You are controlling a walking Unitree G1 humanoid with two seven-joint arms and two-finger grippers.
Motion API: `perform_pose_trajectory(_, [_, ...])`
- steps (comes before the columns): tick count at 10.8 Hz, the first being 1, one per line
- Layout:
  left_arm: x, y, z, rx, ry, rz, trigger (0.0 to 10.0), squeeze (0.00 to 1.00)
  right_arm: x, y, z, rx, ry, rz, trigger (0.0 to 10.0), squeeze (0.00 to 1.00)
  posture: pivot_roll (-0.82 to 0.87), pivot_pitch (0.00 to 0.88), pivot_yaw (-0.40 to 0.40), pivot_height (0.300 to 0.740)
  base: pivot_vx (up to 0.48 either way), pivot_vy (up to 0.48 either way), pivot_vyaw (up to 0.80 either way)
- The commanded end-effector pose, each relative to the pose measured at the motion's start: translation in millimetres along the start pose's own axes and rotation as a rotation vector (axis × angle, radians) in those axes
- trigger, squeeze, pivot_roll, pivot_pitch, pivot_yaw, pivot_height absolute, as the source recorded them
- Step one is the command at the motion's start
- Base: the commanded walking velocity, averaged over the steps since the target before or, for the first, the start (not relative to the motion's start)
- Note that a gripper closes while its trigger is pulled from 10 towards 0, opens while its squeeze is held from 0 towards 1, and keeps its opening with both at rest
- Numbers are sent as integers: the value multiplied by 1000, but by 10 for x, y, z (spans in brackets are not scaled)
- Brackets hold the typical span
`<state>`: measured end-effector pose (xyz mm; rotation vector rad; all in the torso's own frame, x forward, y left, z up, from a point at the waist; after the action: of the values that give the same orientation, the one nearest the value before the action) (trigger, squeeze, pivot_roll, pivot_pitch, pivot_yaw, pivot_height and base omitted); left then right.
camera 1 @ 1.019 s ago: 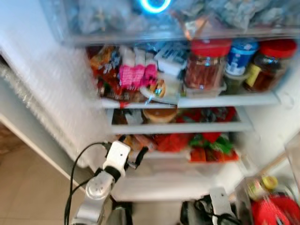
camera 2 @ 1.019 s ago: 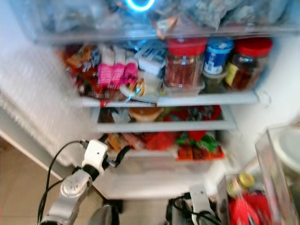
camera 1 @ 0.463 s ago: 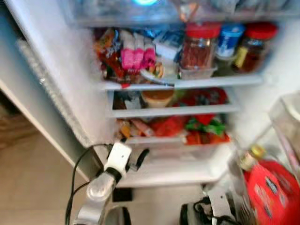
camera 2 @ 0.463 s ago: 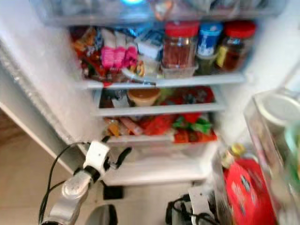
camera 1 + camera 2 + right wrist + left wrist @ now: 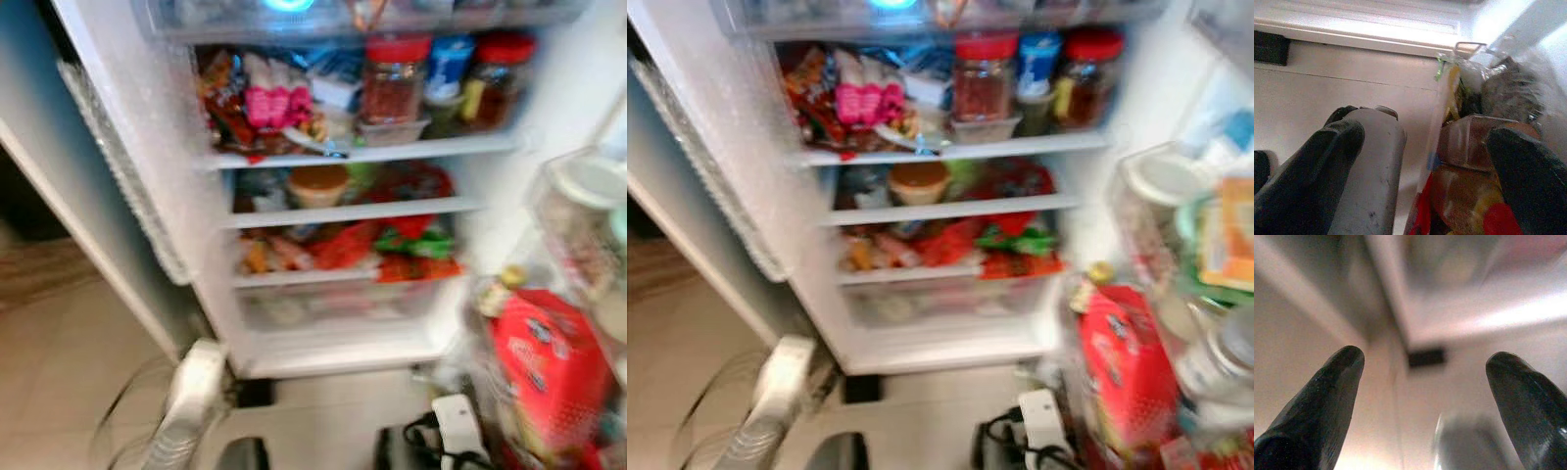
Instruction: Restocking fridge
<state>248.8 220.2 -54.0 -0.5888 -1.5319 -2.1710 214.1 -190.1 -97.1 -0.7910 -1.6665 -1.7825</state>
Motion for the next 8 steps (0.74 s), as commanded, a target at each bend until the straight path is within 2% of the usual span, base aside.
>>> perform_pose_trajectory(1, [37,-195,71,29,32,82,10000,0,99,-406,-71,10,-17,147,10000,0,-69,115,32,620,0,0,0])
perform_pose_trajectory(2, [99,-423,65,18,26,174,10000,0,99,-403,-74,10,-16,148,10000,0,-65,116,29,620,0,0,0])
perform_pose_trajectory(3, [134,-546,39,22,28,228,10000,0,98,-401,-76,11,-14,148,10000,0,-66,119,24,620,0,292,0])
perform_pose_trajectory(5, [154,-643,-26,19,21,281,10000,0,92,-383,-64,11,-7,141,10000,0,-64,131,23,620,0,347,0])
perform_pose_trajectory(8, [163,-688,-73,-1,-4,312,10000,0,88,-380,-45,6,-2,140,10000,0,-62,136,26,620,0,404,0])
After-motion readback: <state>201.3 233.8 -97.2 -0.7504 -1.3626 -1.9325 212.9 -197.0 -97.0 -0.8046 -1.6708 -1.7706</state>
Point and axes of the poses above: a point about 5 cm out from each wrist's last joint towards the gripper, its own x axis pointing back from the gripper into the wrist, its own y axis along the axis of the wrist's last joint, z = x × y, the point moved 3 cm from there along -x, pointing out of the wrist towards the gripper, and after that the axes turned 13 degrees about -x, right-handed, at the moved point
